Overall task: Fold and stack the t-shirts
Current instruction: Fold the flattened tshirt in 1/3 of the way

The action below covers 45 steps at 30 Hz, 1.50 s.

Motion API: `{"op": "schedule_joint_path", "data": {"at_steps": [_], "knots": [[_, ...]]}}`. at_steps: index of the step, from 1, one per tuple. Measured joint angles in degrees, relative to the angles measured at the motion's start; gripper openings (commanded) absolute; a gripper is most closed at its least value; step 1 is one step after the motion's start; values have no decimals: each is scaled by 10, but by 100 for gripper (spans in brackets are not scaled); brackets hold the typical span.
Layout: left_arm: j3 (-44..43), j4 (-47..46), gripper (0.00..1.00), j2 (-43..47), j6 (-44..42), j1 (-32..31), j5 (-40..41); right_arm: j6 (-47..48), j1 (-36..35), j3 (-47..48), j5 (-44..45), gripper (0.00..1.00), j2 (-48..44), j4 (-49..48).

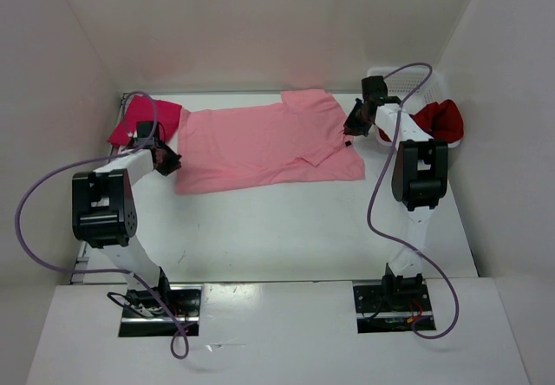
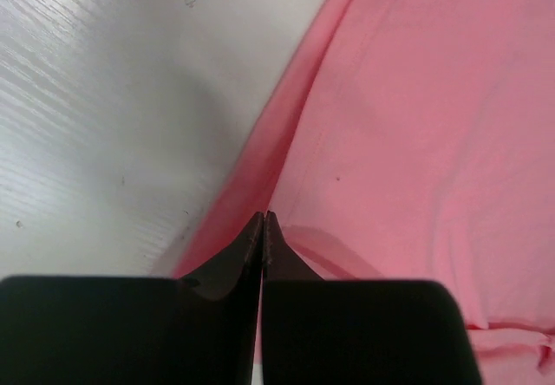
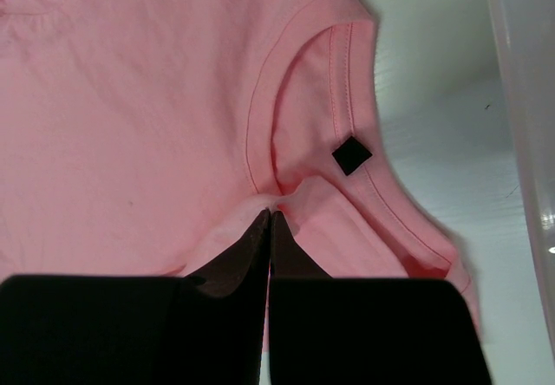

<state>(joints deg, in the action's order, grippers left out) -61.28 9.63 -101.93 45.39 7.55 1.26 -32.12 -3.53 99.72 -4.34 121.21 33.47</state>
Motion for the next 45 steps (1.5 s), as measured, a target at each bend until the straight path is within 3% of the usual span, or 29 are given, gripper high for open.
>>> {"op": "schedule_joint_path", "data": {"at_steps": [8, 18, 27, 30, 33, 36, 38, 40, 43, 45], "knots": [[0, 1, 0, 58, 1, -2, 0, 0, 0, 0, -1, 0, -21, 0], [-14, 6, 0, 29, 33, 10, -7, 0, 1, 28, -1, 0, -25, 4], [-34, -13, 0, -14, 63, 18, -11, 0, 2, 78, 7, 0, 31, 9], [-35, -18, 6, -28, 73, 18, -13, 0, 2, 83, 8, 0, 46, 13], [-35, -20, 23, -37, 76, 18, -15, 0, 2, 101, 8, 0, 64, 18], [-35, -22, 39, -34, 72, 18, -15, 0, 2, 114, 8, 22, 72, 21], [-31, -22, 48, -21, 69, 18, -13, -1, 2, 118, 8, 29, 72, 22], [-20, -21, 49, 9, 66, 18, -10, 0, 2, 121, 7, 35, 70, 22], [9, -19, 50, 77, 58, 18, -5, 1, 2, 116, 5, 37, 56, 22], [30, -23, 46, 118, 58, 18, -7, 1, 2, 92, 4, 23, 28, 19]]}}
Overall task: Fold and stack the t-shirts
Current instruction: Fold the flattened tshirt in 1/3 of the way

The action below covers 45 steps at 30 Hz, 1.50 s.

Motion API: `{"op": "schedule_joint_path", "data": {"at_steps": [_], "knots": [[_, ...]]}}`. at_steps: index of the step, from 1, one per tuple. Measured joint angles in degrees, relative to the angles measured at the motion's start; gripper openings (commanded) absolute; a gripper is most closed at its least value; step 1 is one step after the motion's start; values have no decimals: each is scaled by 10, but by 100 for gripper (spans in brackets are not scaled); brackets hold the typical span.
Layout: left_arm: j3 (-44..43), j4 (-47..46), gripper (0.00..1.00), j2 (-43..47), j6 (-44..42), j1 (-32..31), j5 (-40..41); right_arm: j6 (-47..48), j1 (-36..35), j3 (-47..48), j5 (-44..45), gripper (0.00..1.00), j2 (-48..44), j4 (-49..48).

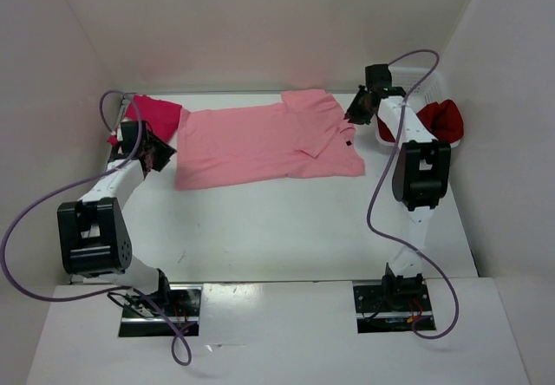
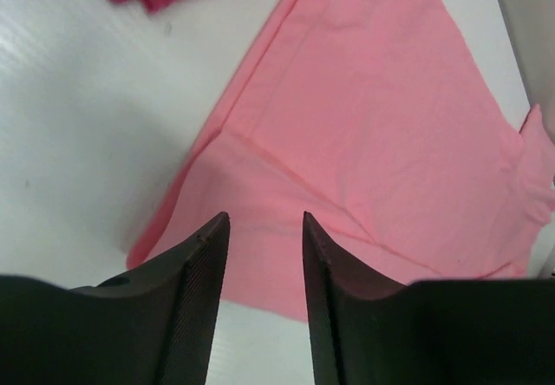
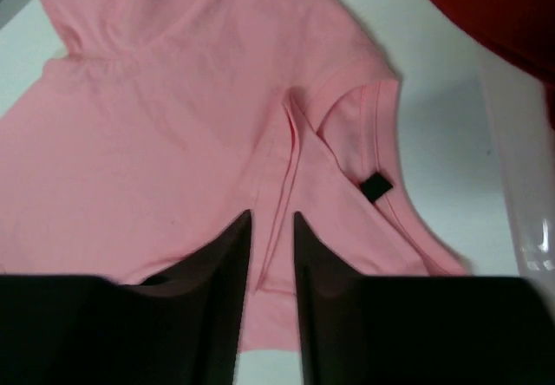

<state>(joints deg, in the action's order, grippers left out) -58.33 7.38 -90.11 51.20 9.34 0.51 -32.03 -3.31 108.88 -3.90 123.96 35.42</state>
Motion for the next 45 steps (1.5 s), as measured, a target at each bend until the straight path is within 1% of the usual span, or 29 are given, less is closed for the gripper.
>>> {"op": "schedule_joint_path", "data": {"at_steps": [1, 2, 3, 7, 10, 12, 13, 14, 15, 17, 18, 20, 23, 24, 26, 27, 30, 32, 34, 36, 39, 40, 43, 45], "knots": [[15, -3, 44, 18, 2, 0, -3, 1, 0, -16, 0, 16, -20, -1], [31, -3, 38, 33, 4, 0, -5, 1, 0, -36, -2, 2, -40, -5], [51, -4, 37, 43, 8, 0, -8, 0, 0, -64, -4, 0, -68, -13], [123, 8, 37, 48, 30, 2, -19, 0, 1, -188, -9, 0, -175, -37], [153, 22, 37, 47, 44, 3, -25, 2, 5, -263, -12, 0, -224, -55], [157, 21, 37, 46, 49, 3, -28, 2, 16, -310, -13, 6, -239, -64], [158, 17, 38, 46, 53, 3, -29, 3, 22, -331, -13, 12, -242, -69], [158, 12, 40, 46, 59, 3, -30, 4, 31, -353, -12, 25, -243, -71], [159, 9, 41, 45, 62, 4, -30, 4, 38, -372, -12, 31, -243, -75], [159, 2, 41, 42, 66, 7, -30, 5, 47, -402, -10, 41, -242, -75], [159, -2, 41, 39, 70, 7, -29, 6, 52, -412, -9, 48, -241, -75], [160, -14, 41, 27, 76, 8, -29, 5, 55, -419, -8, 50, -240, -77], [159, -31, 35, 1, 86, 11, -35, 3, 56, -419, -9, 50, -233, -95], [159, -39, 28, -2, 89, 13, -34, 1, 56, -419, -10, 50, -228, -100], [160, -46, 23, -7, 92, 14, -34, -7, 56, -420, -11, 50, -218, -106], [160, -49, 18, -9, 92, 14, -34, -12, 56, -421, -11, 50, -214, -112], [160, -53, 12, -12, 90, 14, -33, -28, 56, -434, -11, 50, -209, -128], [159, -59, 7, -16, 90, 14, -33, -38, 56, -447, -11, 46, -209, -141], [158, -62, 4, -19, 90, 14, -34, -48, 56, -456, -9, 43, -209, -159], [156, -66, 0, -23, 89, 14, -35, -59, 56, -459, -9, 37, -209, -172], [150, -70, 0, -28, 88, 14, -37, -74, 56, -460, -8, 23, -203, -191], [149, -70, 0, -30, 86, 14, -37, -78, 56, -460, -8, 13, -202, -195], [148, -70, 0, -30, 79, 14, -37, -82, 55, -463, -3, 4, -201, -204], [148, -70, 0, -29, 73, 14, -36, -85, 55, -465, 0, 3, -203, -207]]}}
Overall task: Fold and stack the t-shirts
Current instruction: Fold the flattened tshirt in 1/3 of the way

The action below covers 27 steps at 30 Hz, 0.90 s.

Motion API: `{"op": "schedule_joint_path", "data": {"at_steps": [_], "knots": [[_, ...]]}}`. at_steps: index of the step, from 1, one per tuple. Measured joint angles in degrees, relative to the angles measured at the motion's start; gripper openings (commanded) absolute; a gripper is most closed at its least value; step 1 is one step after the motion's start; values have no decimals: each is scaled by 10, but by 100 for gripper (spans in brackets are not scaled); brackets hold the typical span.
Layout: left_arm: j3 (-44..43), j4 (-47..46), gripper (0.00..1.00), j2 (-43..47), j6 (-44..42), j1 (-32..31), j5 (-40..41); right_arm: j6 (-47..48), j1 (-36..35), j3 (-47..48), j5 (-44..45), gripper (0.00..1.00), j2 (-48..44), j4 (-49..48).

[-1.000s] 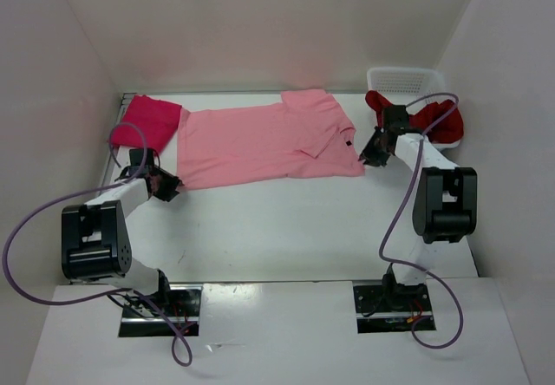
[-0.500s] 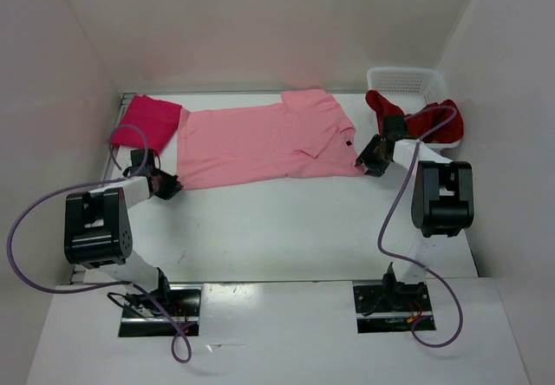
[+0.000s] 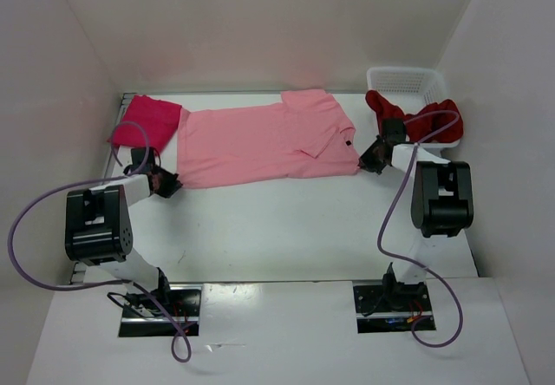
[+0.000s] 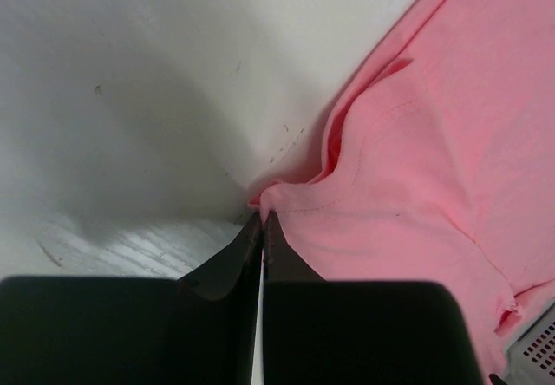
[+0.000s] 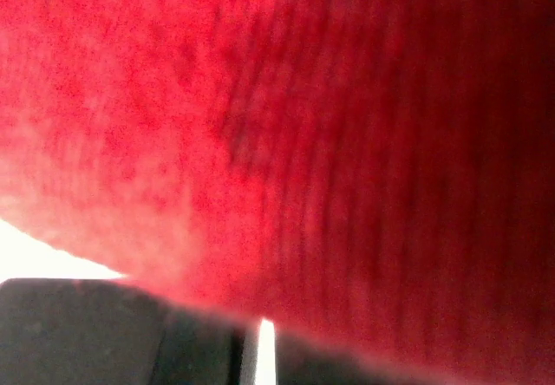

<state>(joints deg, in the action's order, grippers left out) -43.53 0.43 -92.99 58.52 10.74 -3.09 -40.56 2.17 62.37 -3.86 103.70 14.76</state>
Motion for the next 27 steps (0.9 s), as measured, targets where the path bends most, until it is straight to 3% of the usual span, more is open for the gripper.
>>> {"op": "schedule_joint_path", "data": {"at_steps": [7, 13, 16, 20, 27], "knots": [[0, 44, 0, 31, -25, 2, 7, -17, 5, -73, 3, 3, -93, 26], [6, 70, 0, 72, -45, 11, -2, -10, 55, -121, 0, 6, -198, 71], [12, 75, 0, 77, -49, 12, -9, 2, 71, -121, -6, 1, -193, 74], [15, 88, 0, 78, -60, 14, -16, 12, 73, -119, -20, 0, -165, 91], [41, 145, 0, 147, -80, 59, -37, 21, 97, -121, -57, 3, -197, 152]]}}
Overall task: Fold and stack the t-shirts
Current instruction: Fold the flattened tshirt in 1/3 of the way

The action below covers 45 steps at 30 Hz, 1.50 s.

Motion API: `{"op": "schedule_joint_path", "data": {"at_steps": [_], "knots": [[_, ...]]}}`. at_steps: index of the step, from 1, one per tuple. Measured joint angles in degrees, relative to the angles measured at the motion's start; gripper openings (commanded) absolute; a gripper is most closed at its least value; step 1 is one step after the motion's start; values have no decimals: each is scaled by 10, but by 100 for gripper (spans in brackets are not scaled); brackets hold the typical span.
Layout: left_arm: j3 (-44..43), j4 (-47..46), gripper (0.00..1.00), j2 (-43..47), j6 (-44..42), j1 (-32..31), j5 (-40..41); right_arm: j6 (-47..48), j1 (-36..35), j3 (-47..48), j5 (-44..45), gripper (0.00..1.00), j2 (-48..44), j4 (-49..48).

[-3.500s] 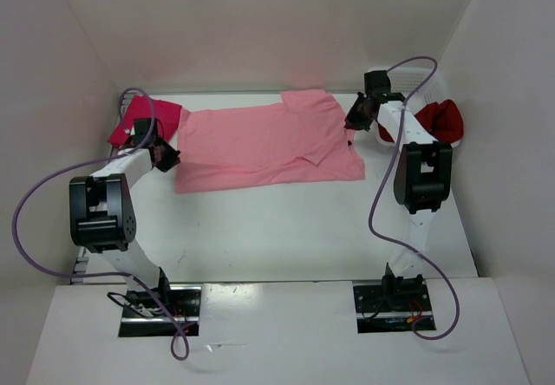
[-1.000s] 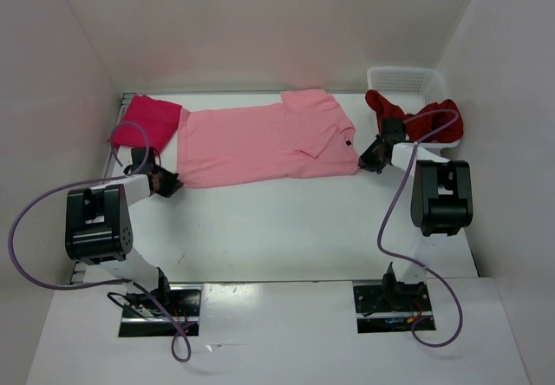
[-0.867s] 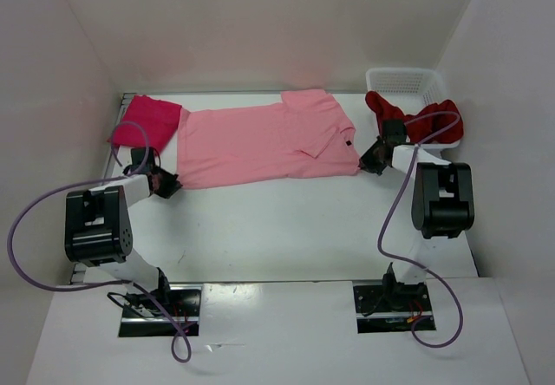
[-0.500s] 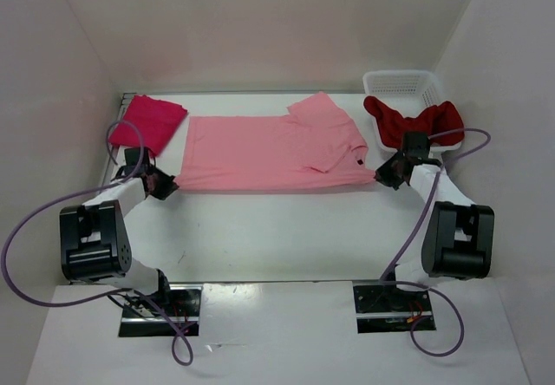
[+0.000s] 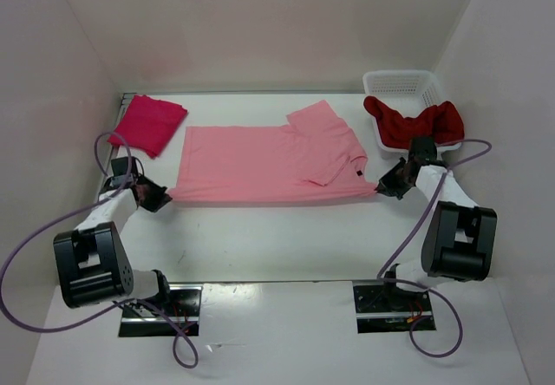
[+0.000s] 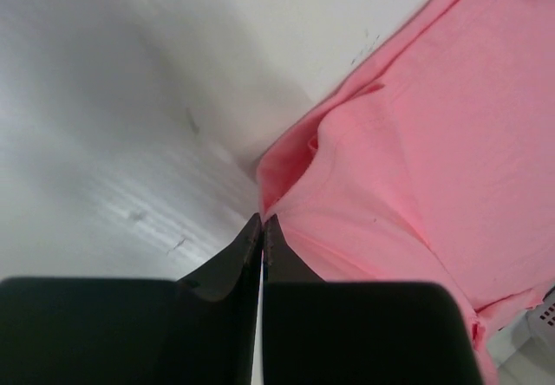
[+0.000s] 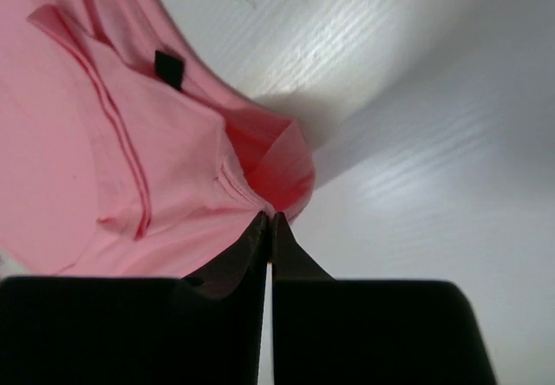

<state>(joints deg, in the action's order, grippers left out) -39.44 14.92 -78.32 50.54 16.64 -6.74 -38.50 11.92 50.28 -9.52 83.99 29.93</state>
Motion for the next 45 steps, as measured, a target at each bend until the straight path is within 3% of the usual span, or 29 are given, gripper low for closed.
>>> {"op": "schedule_joint_path", "data": {"at_steps": [2, 6, 10, 11, 13, 14, 19, 20, 22, 23, 24, 26, 27, 30, 33, 34, 36, 40, 45], "knots": [[9, 26, 0, 33, -7, 8, -2, -3, 1, -8, -21, 3, -17, 18], [31, 75, 15, 109, -8, 16, -5, -16, 5, -38, -50, 5, -96, 67], [32, 117, 50, 136, -1, 17, -4, -19, 8, -39, -49, 22, -165, 120], [32, 127, 70, 136, 3, 17, -5, -17, 8, -39, -49, 34, -171, 130], [28, 153, 94, 136, 8, 17, -1, -10, 9, -37, -47, 44, -172, 151], [22, 166, 100, 136, 8, 17, 3, -4, 9, -36, -46, 48, -172, 159], [-42, 198, 100, 134, 2, 17, 24, 23, 9, -10, -38, 48, -171, 194], [-57, 193, 94, 131, -1, 17, 22, 27, 9, 0, -36, 42, -170, 195], [-80, 163, 70, 120, -9, 13, 9, 35, 0, 19, -30, 18, -167, 189], [-84, 145, 44, 113, -11, 7, 1, 38, -9, 26, -27, 7, -163, 184], [-85, 123, 34, 104, -12, -5, -7, 37, -24, 32, -29, 0, -157, 176], [-84, 101, 17, 86, -16, -46, -14, 29, -72, 35, -28, 0, -132, 149], [-84, 93, 14, 77, -15, -68, -17, 22, -99, 34, -33, 0, -116, 134], [-82, 67, 12, 53, -15, -139, -20, -2, -188, 23, -43, 4, -53, 69], [-71, 38, 12, 36, -5, -203, -23, -26, -249, 6, -56, 18, 3, 14], [-65, 30, 12, 28, -2, -222, -24, -30, -260, 2, -57, 28, 18, -1], [-52, 16, 12, 7, 9, -257, -26, -40, -268, -4, -59, 34, 48, -28], [-28, -5, 12, -25, 21, -307, -28, -47, -268, -12, -51, 37, 66, -63], [-12, -16, 13, -26, 24, -312, -23, -56, -268, -21, -45, 40, 68, -96]]}}
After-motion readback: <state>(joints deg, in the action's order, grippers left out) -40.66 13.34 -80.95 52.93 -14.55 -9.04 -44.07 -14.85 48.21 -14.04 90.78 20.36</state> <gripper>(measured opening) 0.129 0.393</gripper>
